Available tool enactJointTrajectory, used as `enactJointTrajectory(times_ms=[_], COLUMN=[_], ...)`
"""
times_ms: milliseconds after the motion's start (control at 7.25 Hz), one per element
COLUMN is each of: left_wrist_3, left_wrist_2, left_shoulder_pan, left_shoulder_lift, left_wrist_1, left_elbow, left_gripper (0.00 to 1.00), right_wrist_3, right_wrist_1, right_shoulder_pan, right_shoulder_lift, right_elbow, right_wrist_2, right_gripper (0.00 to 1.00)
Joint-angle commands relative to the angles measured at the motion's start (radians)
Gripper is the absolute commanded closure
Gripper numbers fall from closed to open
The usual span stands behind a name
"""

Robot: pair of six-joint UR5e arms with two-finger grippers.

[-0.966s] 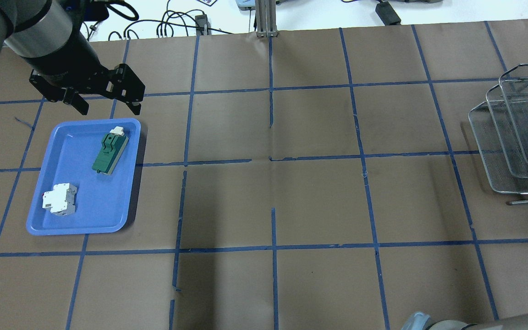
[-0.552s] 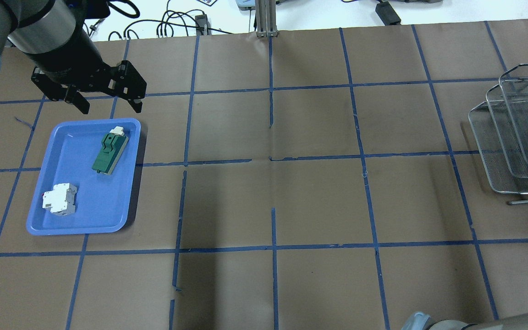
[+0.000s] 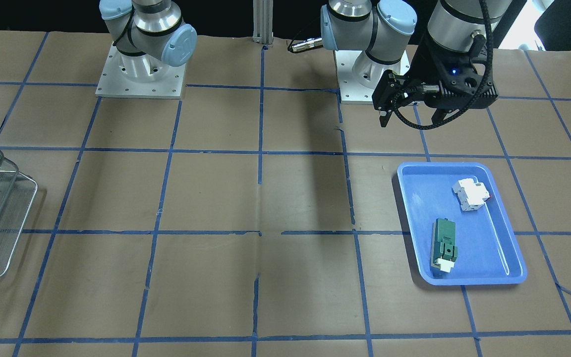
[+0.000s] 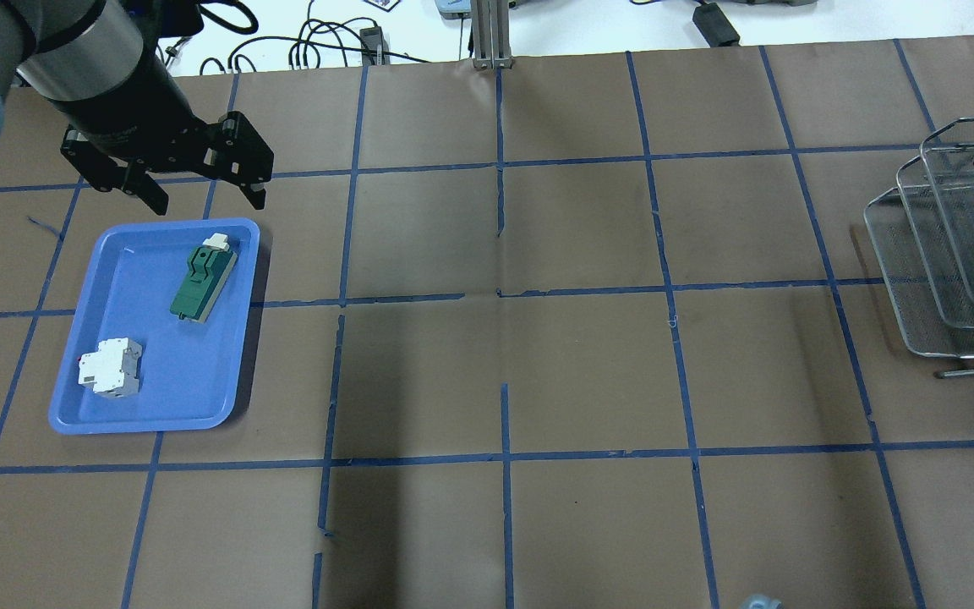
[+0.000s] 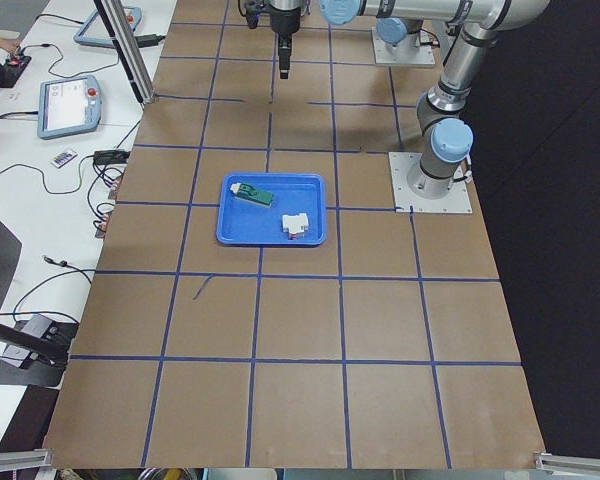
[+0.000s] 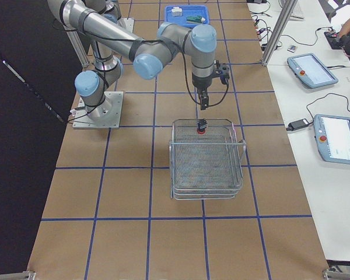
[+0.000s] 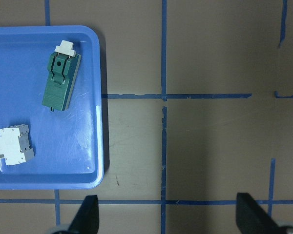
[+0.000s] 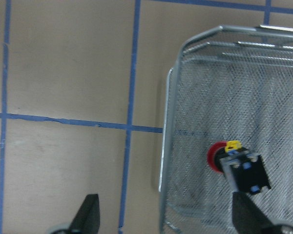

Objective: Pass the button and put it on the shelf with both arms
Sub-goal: 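Release the button on the rack and withdraw the right gripper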

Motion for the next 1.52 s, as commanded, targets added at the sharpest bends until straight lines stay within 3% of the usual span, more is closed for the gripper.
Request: enactJointTrajectory(times_ms=[0,276,552,1379], left_wrist_3=[-0.001,-0.001,0.001,0.001], left_wrist_2=[0.003,0.003,0.002,0.003], left_shoulder_pan=[-0.001,-0.001,-0.001,-0.001], left_shoulder_lift=[0.0,0.002,0.0,0.012], left_wrist_1=[0.001,0.001,0.007,0.008], left_elbow=[0.0,-0.003,-0.001,-0.015], left_gripper=[0.0,0.0,0.0,0.0], right_wrist_3=[0.303,0.504,0.661,0.695], right_wrist_1=[0.02,0.088,0.152,0.149], right_shoulder_pan=[0.235,0.44,0.532,0.561], right_shoulder_lift=[-0.071,-0.038,0.048,0.058], right_elbow=[-0.003,-0.081,-0.193,-0.198], right_wrist_2=[-0.008,-0.079,-0.081,-0.079], right_gripper=[0.03,0.04,0.04,0.0])
